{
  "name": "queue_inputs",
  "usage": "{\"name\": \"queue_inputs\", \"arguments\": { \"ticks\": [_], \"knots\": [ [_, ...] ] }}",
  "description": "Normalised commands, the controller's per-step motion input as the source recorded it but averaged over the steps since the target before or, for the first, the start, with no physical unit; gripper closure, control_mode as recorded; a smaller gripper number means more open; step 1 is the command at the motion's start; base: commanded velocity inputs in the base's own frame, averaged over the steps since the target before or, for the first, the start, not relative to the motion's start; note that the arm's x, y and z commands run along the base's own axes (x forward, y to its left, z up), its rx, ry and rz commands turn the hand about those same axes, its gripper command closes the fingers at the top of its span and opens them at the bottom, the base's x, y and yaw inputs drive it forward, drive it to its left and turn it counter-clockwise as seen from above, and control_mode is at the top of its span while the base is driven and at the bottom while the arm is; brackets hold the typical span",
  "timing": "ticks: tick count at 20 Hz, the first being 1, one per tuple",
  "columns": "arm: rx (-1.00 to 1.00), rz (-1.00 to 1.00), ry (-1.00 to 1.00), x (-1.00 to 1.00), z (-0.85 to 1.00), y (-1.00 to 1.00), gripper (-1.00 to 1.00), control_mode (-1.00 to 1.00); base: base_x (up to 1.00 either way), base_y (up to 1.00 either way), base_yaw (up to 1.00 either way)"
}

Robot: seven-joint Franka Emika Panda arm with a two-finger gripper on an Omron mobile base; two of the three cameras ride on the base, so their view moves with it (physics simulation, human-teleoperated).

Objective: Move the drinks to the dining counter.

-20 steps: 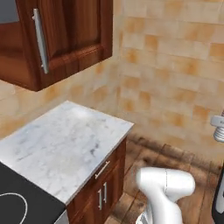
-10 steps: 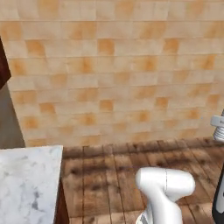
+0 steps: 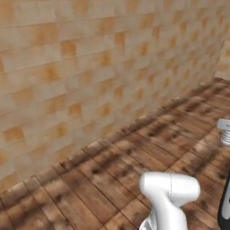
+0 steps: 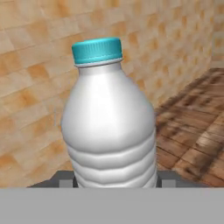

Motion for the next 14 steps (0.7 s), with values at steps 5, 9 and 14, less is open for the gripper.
{"name": "queue_inputs", "arguments": {
  "ticks": [5, 9, 14],
  "knots": [
    [0.0, 0.0, 0.0, 0.0, 0.0, 0.0, 1.0, 1.0, -0.24, -0.24, -0.77],
    [0.0, 0.0, 0.0, 0.0, 0.0, 0.0, 1.0, 1.0, -0.18, -0.42, -0.72],
    [0.0, 0.0, 0.0, 0.0, 0.0, 0.0, 1.0, 1.0, -0.11, -0.6, -0.69]
  ]
}}
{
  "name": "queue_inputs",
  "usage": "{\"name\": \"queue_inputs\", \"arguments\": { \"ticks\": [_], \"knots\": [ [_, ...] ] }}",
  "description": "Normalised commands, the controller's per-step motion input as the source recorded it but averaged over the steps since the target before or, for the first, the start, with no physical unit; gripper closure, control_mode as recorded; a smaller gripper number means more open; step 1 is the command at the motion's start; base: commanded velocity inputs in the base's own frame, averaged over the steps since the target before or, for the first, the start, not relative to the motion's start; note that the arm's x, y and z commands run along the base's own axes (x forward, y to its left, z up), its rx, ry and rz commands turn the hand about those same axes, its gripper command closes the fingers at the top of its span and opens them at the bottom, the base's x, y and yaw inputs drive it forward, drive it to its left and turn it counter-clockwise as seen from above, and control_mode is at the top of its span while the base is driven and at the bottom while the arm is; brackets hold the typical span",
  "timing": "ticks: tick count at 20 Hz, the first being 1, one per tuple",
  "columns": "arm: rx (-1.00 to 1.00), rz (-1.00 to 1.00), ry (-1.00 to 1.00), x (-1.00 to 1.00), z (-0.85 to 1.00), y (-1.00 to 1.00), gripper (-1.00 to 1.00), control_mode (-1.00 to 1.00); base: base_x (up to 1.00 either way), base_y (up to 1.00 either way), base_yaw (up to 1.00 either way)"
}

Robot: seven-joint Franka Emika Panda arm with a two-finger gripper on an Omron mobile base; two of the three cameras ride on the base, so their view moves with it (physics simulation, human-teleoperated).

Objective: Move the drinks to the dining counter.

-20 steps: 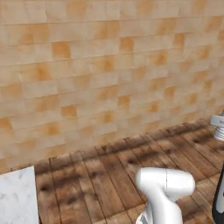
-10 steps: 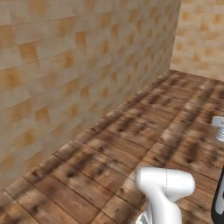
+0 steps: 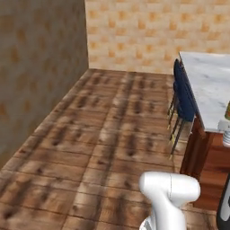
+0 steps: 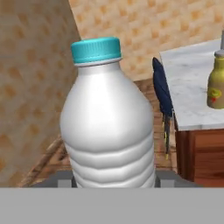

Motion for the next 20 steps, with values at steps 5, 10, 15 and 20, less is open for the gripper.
{"name": "queue_inputs", "arguments": {
  "ticks": [5, 10, 15, 20],
  "knots": [
    [0.0, 0.0, 0.0, 0.0, 0.0, 0.0, 1.0, 1.0, 0.0, -1.0, -0.49],
    [0.0, 0.0, 0.0, 0.0, 0.0, 0.0, 1.0, 1.0, 0.09, -1.0, -0.01],
    [0.0, 0.0, 0.0, 0.0, 0.0, 0.0, 1.0, 1.0, 0.42, -1.0, 0.0],
    [0.0, 0.0, 0.0, 0.0, 0.0, 0.0, 1.0, 1.0, 1.0, -0.95, -0.01]
  ]
}}
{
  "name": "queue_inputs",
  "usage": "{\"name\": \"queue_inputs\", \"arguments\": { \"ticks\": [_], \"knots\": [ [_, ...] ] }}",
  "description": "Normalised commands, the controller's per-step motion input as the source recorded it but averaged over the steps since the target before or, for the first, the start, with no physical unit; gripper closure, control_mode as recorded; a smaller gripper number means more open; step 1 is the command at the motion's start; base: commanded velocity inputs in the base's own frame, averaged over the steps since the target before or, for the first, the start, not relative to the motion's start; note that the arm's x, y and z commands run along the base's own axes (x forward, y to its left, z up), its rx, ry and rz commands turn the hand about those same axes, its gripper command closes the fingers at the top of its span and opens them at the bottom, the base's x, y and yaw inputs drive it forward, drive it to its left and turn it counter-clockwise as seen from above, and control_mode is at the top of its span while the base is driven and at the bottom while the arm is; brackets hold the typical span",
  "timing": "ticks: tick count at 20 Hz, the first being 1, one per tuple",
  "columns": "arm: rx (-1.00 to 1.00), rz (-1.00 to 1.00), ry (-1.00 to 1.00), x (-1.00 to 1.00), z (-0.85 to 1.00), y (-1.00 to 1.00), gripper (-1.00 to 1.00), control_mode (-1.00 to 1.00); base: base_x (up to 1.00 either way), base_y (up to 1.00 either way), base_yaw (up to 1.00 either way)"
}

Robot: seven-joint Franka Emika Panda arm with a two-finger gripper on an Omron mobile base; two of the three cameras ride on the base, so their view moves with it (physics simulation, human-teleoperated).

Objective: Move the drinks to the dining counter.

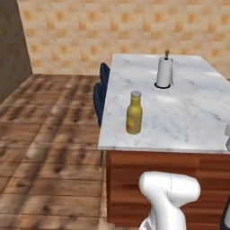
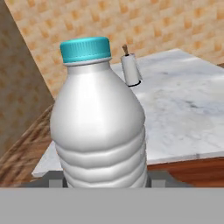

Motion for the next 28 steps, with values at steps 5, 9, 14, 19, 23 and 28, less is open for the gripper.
{"name": "queue_inputs", "arguments": {
  "ticks": [5, 9, 14, 19, 23, 28],
  "knots": [
    [0.0, 0.0, 0.0, 0.0, 0.0, 0.0, 1.0, 1.0, 1.0, -0.4, -0.11],
    [0.0, 0.0, 0.0, 0.0, 0.0, 0.0, 1.0, 1.0, 1.0, -0.19, -0.24],
    [0.0, 0.0, 0.0, 0.0, 0.0, 0.0, 1.0, 1.0, 1.0, 0.0, -0.35],
    [0.0, 0.0, 0.0, 0.0, 0.0, 0.0, 1.0, 1.0, 0.95, -0.12, -0.35],
    [0.0, 0.0, 0.0, 0.0, 0.0, 0.0, 1.0, 1.0, 0.6, -0.4, -0.22],
    [0.05, -0.02, 0.0, 0.23, 0.0, -0.31, 1.0, -1.0, 0.06, -0.13, -0.03]
  ]
}}
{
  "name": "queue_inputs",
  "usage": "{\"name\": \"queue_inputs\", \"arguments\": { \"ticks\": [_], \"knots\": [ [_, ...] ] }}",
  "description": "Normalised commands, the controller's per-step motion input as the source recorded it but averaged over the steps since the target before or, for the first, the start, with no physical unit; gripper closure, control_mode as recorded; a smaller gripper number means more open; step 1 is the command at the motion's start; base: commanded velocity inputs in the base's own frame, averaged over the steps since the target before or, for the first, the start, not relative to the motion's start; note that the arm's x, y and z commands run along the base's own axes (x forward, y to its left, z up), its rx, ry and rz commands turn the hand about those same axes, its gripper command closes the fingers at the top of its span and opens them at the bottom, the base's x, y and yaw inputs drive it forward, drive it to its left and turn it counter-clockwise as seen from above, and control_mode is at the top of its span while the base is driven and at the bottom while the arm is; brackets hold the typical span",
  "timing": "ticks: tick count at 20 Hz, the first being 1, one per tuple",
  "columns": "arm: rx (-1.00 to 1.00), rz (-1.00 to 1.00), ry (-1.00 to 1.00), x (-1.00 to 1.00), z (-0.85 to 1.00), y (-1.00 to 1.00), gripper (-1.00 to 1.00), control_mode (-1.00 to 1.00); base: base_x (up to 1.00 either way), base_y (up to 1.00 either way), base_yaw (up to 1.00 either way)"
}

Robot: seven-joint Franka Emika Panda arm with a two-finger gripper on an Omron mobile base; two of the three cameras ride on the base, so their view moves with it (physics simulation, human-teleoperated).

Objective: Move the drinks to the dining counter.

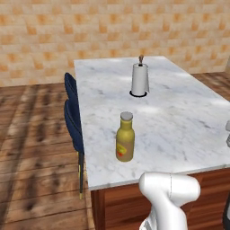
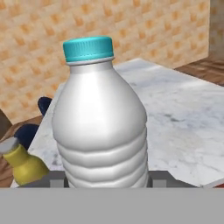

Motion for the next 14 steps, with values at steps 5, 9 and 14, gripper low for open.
{"name": "queue_inputs", "arguments": {
  "ticks": [5, 9, 14],
  "knots": [
    [0.0, 0.13, -0.01, 0.52, -0.04, -0.17, 1.0, -1.0, 0.0, 0.0, 0.0],
    [-0.05, 0.35, -0.13, 0.57, -0.14, -0.08, 1.0, -1.0, 0.0, 0.0, 0.0],
    [-0.13, 0.45, -0.27, 0.3, -0.08, -0.07, 1.0, -1.0, 0.0, 0.0, 0.0]
  ]
}}
